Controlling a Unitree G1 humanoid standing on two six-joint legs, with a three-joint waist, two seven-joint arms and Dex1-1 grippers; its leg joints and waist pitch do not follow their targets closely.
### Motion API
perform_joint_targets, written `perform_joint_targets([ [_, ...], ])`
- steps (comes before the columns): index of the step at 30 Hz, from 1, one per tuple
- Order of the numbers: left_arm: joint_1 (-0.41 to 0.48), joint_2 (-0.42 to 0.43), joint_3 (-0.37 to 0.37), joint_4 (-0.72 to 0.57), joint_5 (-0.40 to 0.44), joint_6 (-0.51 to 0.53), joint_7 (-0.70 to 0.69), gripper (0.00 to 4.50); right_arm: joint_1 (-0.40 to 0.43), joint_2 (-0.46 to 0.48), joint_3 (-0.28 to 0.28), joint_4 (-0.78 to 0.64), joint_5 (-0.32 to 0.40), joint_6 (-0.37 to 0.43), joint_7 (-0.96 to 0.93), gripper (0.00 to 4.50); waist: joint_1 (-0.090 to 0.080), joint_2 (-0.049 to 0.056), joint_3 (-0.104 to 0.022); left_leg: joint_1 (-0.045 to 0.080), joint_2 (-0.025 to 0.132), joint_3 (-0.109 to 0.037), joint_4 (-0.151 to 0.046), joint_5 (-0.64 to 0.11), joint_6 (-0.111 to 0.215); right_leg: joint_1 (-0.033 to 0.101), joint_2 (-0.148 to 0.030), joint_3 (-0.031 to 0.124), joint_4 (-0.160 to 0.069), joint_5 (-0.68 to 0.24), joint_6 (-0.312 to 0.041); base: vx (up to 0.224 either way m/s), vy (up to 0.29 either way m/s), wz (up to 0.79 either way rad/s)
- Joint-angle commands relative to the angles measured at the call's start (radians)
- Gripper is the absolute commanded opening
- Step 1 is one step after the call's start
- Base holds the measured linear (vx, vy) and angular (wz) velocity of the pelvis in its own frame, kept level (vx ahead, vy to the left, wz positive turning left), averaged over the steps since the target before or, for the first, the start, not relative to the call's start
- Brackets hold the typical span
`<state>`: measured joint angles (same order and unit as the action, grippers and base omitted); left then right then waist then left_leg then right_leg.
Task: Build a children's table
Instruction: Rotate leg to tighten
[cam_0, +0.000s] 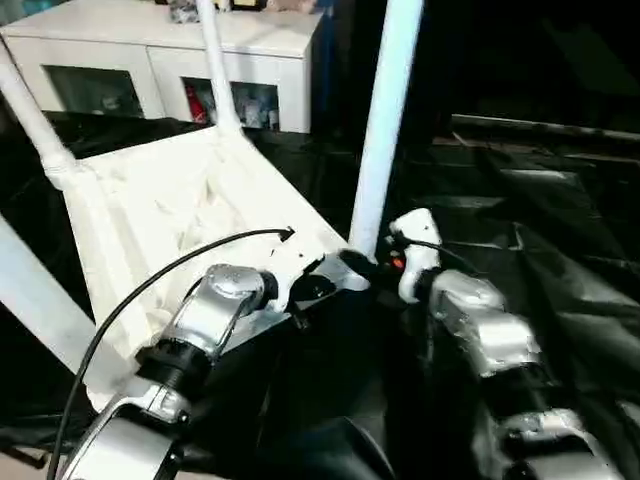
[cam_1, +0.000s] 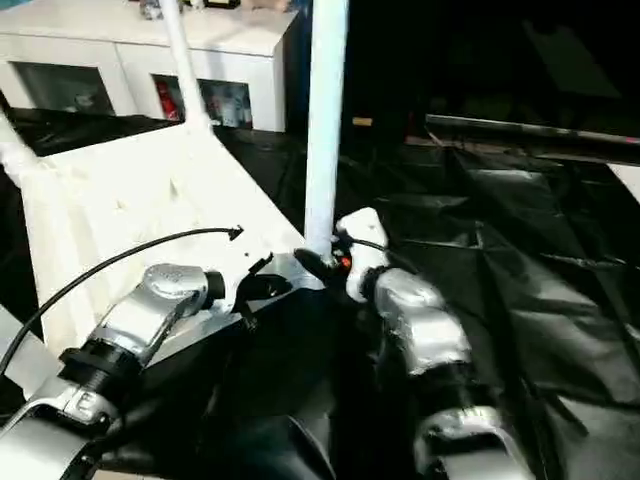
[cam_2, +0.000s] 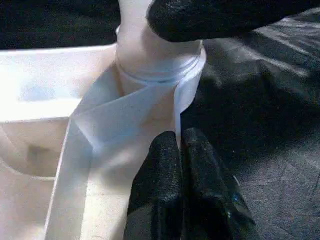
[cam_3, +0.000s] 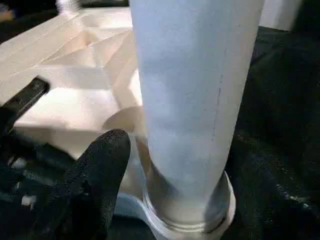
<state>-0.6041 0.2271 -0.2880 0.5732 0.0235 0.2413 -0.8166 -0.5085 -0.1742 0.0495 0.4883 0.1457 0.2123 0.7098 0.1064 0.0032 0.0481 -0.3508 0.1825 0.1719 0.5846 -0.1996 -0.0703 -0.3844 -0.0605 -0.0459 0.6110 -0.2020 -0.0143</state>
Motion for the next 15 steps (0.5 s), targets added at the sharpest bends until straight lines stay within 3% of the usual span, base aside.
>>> perform_joint_targets([
  [1, 0.015, -0.006, 0.017, 0.018, -0.016, -0.052, 0.008, 0.00, 0.003, -0.004, 0.040, -0.058, 0.036, 0.005, 0.094, 3.12, 0.002, -0.005, -0.054, 0.001, 0.050, -0.015, -0.075, -0.161, 0.033, 0.039, -0.088, 0.049, -0.074, -0.151, -0.200, 0.000, 0.000, 0.00],
  [3, 0.031, 0.003, 0.045, -0.032, -0.045, -0.055, -0.002, 0.00, 0.012, -0.065, 0.034, -0.107, 0.050, 0.021, 0.168, 3.12, 0.006, -0.007, -0.055, 0.000, 0.049, -0.014, -0.072, -0.141, 0.042, 0.042, -0.089, 0.049, -0.071, -0.129, -0.205, 0.000, 0.000, 0.00],
  [4, 0.031, 0.003, 0.045, -0.032, -0.045, -0.055, -0.002, 0.28, 0.012, -0.065, 0.034, -0.107, 0.050, 0.021, 0.168, 3.15, 0.008, -0.007, -0.056, -0.003, 0.048, -0.012, -0.069, -0.121, 0.049, 0.045, -0.088, 0.049, -0.067, -0.100, -0.208, 0.000, 0.000, 0.00],
  [7, 0.082, 0.048, 0.066, -0.170, -0.087, 0.006, -0.059, 0.45, 0.020, -0.158, 0.030, -0.154, 0.057, 0.027, 0.260, 3.16, 0.009, -0.002, -0.062, -0.013, 0.048, -0.014, -0.063, -0.068, 0.073, 0.051, -0.089, 0.046, -0.056, -0.025, -0.220, 0.000, 0.000, 0.00],
  [9, 0.101, 0.067, 0.065, -0.214, -0.098, 0.029, -0.083, 0.60, 0.019, -0.179, 0.030, -0.162, 0.061, 0.033, 0.281, 3.16, 0.008, 0.003, -0.070, -0.013, 0.051, -0.013, -0.054, -0.021, 0.087, 0.045, -0.083, 0.044, -0.044, 0.068, -0.243, 0.000, 0.000, 0.00],
  [11, 0.141, 0.103, 0.067, -0.314, -0.125, 0.096, -0.120, 0.77, 0.018, -0.218, 0.027, -0.178, 0.070, 0.037, 0.317, 3.16, 0.008, -0.004, -0.068, -0.017, 0.048, -0.010, -0.049, 0.004, 0.111, 0.043, -0.078, 0.042, -0.036, 0.141, -0.273, 0.000, 0.000, 0.00],
  [14, 0.221, 0.179, 0.071, -0.501, -0.180, 0.208, -0.184, 1.03, 0.013, -0.261, 0.029, -0.206, 0.104, 0.064, 0.402, 3.16, 0.011, -0.007, -0.065, -0.013, 0.054, -0.009, -0.051, -0.020, 0.118, 0.044, -0.082, 0.041, -0.034, 0.095, -0.282, 0.000, 0.000, 0.00],
  [15, 0.221, 0.179, 0.071, -0.501, -0.180, 0.208, -0.184, 1.13, 0.013, -0.261, 0.029, -0.206, 0.104, 0.064, 0.402, 3.16, 0.010, -0.006, -0.063, -0.016, 0.053, -0.010, -0.052, -0.022, 0.121, 0.042, -0.080, 0.041, -0.037, 0.080, -0.280, 0.000, 0.000, 0.00],
])
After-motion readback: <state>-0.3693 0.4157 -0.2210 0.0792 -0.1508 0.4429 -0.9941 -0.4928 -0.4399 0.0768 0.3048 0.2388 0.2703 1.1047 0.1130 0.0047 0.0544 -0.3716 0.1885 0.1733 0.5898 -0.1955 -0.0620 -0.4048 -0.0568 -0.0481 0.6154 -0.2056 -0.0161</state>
